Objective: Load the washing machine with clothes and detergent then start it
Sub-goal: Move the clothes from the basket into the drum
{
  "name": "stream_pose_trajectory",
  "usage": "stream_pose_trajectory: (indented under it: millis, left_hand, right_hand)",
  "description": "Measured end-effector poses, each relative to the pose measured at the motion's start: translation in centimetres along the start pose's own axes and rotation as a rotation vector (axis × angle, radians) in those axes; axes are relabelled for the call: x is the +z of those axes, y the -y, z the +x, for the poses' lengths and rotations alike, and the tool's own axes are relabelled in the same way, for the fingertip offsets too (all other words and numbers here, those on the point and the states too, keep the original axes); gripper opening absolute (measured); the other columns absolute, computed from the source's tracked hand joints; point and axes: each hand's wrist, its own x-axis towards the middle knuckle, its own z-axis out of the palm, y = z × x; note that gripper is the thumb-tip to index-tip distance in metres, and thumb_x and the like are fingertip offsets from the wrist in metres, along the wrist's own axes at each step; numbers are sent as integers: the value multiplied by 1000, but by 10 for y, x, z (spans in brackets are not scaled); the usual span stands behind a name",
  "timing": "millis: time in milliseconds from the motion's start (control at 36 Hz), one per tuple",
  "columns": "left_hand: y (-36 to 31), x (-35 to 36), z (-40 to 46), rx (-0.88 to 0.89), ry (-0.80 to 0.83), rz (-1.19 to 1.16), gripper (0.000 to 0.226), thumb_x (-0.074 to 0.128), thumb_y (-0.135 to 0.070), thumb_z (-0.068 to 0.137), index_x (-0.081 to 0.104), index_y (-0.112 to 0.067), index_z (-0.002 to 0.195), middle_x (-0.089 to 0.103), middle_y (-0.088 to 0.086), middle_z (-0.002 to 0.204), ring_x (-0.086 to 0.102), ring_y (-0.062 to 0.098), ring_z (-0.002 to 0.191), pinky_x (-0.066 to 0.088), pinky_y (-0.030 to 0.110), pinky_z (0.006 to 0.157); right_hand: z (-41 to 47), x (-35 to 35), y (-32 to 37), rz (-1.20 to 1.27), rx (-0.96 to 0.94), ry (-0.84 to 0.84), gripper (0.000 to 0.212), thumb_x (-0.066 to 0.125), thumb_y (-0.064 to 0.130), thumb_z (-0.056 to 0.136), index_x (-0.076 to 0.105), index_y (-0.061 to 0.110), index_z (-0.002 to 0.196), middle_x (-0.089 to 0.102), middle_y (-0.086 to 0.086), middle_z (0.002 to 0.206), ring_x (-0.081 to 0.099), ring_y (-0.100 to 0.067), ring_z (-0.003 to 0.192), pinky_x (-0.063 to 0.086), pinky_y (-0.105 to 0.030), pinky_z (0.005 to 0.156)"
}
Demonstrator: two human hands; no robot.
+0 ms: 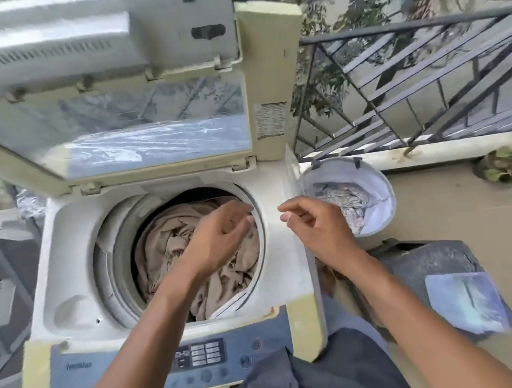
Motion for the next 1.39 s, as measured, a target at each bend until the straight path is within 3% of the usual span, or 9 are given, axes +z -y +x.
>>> stream_pose_trajectory:
  millis: [167,333,472,667,806,1028,1139,1306,1389]
  left_hand:
    - [-61,47,36,105,26,4,19,62,-39,100,72,-36,117,76,-14,103,72,7,84,61,36,78]
    - [-119,109,90,47,88,-192,14,64,-25,102,75,-29,110,78,4,100,75,27,91,63,50,75]
    - [-134,177,154,-89,126,-229,16,62,-17,102,75,-23,110,77,12,109,69,22,87,58,39,75]
    - [-84,277,242,-293,198,-155,16,60,-12,103,72,-11,113,69,6,93,61,16,74,50,21,56]
    - [-21,343,291,-396,246,-89,17,61,-29,90,73,-28,102,71,0,92,70,25,82,64,42,78]
    - [61,419,332,-433,361,139,22,58,-22,98,72,-24,115,72,2,99,69,28,95,54,31,84]
    - [89,434,339,-420,379,163,23,57,-22,99,71,-22,117,73,2,98,71,31,93,58,37,85]
    - [105,441,341,-398,360,178,24,57,-21,100,71,-25,119,69,-7,95,65,20,92,51,30,86]
    - [98,435,341,-400,364,174,25,56,-20,101,71,-23,121,69,-6,99,67,21,97,52,30,88]
  right_hand:
    - [10,-64,-46,3,72,-99,16,69,17,95,79,27,102,77,14,91,67,4,81,52,-14,76]
    - [43,-118,-117,-39,206,-138,17,68,18,92,76,33,96,76,15,89,69,-4,82,59,-35,83]
    - [74,-149,-187,-155,350,-98,20,64,16,91,76,27,102,74,11,93,69,-16,90,56,-37,87]
    - [125,-156,-318,-295,547,34,26,59,13,89,72,21,110,76,-3,105,69,-28,100,57,-38,87]
    - [163,-134,-417,-397,591,207,36,61,10,92,65,24,125,69,-7,122,66,-28,110,56,-37,91]
    - [202,-74,-532,-770,516,613,23,59,10,90,56,14,113,62,-11,105,64,-35,105,48,-36,76]
    - [213,-45,-570,-1075,472,711,39,66,18,84,58,20,122,66,-7,106,63,-32,105,50,-44,92]
    - [222,-27,-600,-1189,468,680,21,62,8,83,68,24,96,50,4,72,53,-20,76,39,-34,77]
    - [220,-37,-579,-1025,512,548,17,55,3,89,58,19,87,48,0,73,55,-25,82,37,-35,77]
